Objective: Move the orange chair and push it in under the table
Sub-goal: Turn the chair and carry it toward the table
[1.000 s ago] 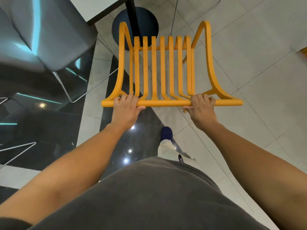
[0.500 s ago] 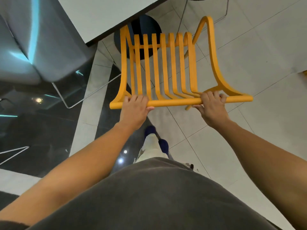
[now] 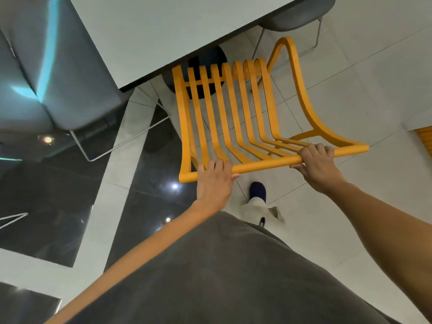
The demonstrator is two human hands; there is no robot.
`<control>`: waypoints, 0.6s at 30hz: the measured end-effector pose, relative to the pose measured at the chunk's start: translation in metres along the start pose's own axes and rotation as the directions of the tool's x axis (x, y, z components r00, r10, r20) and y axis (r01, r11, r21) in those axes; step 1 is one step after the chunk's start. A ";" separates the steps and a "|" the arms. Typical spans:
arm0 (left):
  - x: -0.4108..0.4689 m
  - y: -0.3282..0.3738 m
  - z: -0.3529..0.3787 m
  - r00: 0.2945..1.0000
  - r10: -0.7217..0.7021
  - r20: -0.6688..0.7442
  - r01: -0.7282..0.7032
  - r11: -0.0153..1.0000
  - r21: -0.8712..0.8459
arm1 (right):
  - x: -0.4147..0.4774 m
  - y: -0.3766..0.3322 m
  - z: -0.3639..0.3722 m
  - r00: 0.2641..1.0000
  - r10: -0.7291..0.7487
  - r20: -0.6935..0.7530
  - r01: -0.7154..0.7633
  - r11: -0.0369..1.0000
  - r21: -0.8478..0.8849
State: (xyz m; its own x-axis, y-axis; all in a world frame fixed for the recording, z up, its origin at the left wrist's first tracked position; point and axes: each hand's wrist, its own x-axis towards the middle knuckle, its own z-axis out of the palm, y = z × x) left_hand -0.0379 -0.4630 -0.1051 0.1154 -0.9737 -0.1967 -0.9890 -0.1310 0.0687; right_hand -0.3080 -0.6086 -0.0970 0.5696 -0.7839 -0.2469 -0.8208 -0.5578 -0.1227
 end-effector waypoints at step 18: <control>0.038 0.089 -0.009 0.918 -0.396 0.005 0.394 0.915 0.085 | 0.041 0.071 -0.008 0.978 -0.208 0.035 0.207 0.978 0.032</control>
State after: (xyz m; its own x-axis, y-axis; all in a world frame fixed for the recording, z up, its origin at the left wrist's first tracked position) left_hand -0.1207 -0.5130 -0.0979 0.4969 -0.8414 -0.2122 -0.8675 -0.4877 -0.0977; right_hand -0.3423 -0.6823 -0.1077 0.7260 -0.6409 -0.2496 -0.6863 -0.6987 -0.2023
